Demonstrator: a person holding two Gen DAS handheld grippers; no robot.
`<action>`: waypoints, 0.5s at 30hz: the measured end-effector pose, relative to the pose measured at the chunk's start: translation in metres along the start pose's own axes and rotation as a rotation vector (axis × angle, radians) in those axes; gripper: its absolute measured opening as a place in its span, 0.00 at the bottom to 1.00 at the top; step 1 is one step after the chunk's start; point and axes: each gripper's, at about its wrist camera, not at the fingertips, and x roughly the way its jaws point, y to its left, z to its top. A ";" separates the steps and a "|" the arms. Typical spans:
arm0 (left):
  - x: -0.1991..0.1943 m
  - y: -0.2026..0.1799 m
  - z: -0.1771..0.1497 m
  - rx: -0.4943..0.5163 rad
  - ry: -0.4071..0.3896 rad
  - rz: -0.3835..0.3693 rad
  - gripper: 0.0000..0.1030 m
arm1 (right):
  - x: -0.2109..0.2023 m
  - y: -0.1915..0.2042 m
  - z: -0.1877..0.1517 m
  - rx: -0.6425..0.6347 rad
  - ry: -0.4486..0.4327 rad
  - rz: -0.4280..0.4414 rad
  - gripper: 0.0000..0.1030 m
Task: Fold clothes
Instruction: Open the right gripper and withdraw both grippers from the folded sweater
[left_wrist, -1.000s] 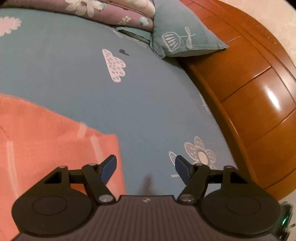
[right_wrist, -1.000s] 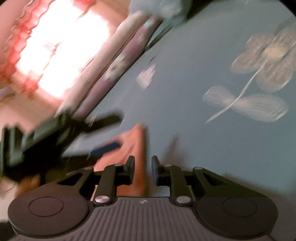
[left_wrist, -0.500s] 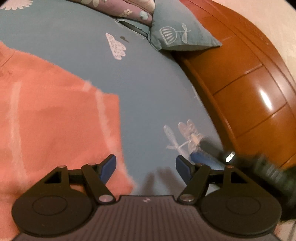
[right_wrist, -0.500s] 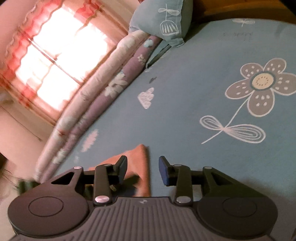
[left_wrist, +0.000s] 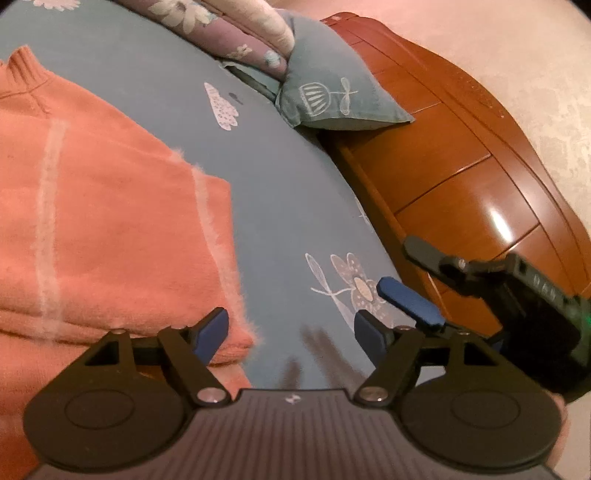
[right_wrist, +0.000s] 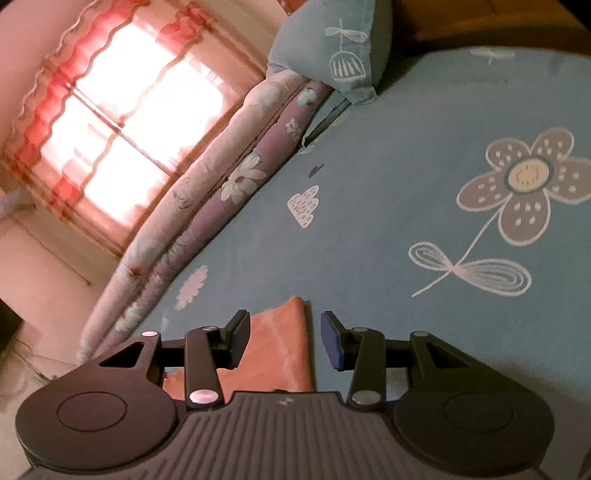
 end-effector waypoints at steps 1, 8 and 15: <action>-0.002 0.000 0.002 -0.015 0.003 -0.008 0.72 | 0.000 0.001 0.000 -0.006 -0.002 -0.003 0.46; -0.018 -0.003 -0.007 0.036 -0.012 -0.015 0.73 | 0.003 -0.001 0.000 0.019 0.016 0.022 0.47; -0.025 -0.001 0.008 0.020 -0.044 -0.028 0.73 | 0.002 0.012 -0.002 -0.031 0.028 0.040 0.52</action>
